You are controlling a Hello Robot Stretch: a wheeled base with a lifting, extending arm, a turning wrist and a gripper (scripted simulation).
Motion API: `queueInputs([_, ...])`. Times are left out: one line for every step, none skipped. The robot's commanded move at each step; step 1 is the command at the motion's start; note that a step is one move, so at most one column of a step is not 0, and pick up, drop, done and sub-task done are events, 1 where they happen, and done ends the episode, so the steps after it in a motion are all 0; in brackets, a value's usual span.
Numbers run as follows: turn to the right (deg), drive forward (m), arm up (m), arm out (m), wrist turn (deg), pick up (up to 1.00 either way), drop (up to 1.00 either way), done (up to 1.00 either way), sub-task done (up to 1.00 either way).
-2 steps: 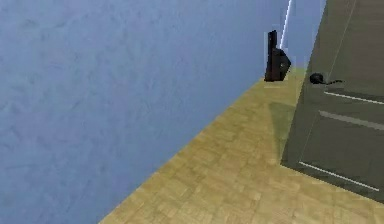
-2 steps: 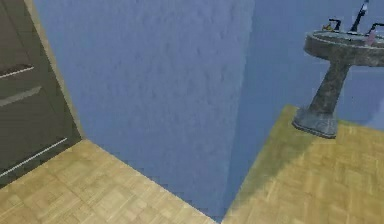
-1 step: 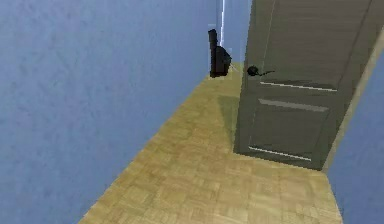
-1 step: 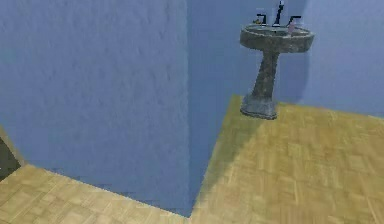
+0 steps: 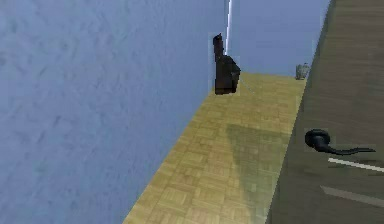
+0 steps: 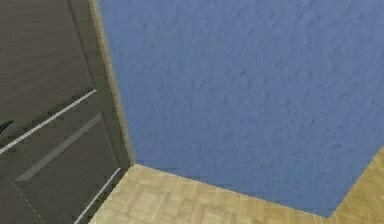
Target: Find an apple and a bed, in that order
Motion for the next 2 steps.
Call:
queueInputs([3.0, 0.00, 0.00, 0.00, 0.0, 0.00, 0.00, 0.00, 0.00])
queueInputs([0.0, 0.55, 0.00, 0.00, 0.0, 0.00, 0.00, 0.00, 0.00])
